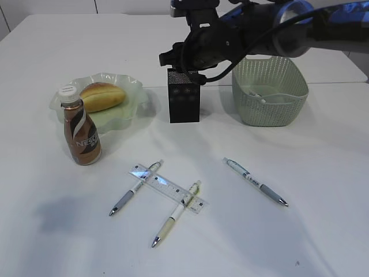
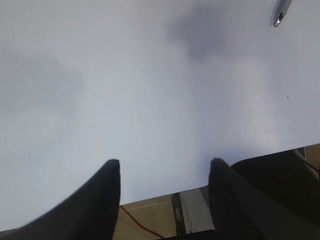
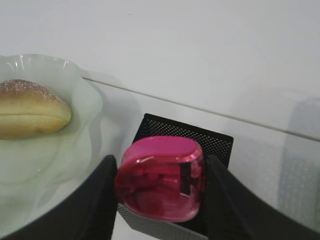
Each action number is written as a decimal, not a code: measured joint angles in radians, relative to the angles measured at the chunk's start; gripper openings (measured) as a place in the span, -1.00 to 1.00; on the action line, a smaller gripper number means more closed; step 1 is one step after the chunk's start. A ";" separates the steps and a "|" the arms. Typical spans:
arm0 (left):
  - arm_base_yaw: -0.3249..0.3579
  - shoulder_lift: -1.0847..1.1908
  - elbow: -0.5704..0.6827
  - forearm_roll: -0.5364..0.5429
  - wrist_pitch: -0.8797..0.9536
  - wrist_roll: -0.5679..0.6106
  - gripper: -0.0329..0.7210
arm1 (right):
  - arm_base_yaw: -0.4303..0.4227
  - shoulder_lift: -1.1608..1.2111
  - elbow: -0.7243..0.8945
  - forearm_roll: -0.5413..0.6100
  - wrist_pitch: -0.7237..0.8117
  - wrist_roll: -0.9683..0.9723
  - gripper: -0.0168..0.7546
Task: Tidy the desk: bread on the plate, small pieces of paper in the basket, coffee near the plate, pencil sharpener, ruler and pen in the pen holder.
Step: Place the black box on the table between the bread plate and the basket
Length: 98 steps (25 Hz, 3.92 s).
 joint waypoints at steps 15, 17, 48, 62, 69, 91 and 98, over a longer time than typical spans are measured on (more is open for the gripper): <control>0.000 0.000 0.000 0.000 0.000 0.000 0.13 | 0.000 0.049 0.000 0.000 -0.046 0.000 0.01; 0.000 0.000 0.000 0.000 0.000 0.000 0.13 | 0.000 0.049 0.000 0.000 -0.050 0.000 0.01; 0.000 0.000 0.000 0.000 0.000 -0.001 0.13 | -0.015 0.062 0.000 -0.002 -0.070 0.002 0.11; 0.000 0.000 0.000 0.000 0.000 -0.001 0.13 | -0.015 0.062 0.000 -0.002 -0.070 0.002 0.12; 0.000 0.000 0.000 0.000 0.000 -0.001 0.13 | -0.015 0.062 0.000 0.007 -0.070 0.002 0.23; 0.000 0.000 0.000 0.000 0.000 -0.001 0.13 | -0.019 0.033 0.000 0.034 0.020 0.002 0.24; 0.000 0.000 0.000 0.000 0.000 -0.001 0.13 | -0.021 -0.048 0.000 0.036 0.129 -0.042 0.24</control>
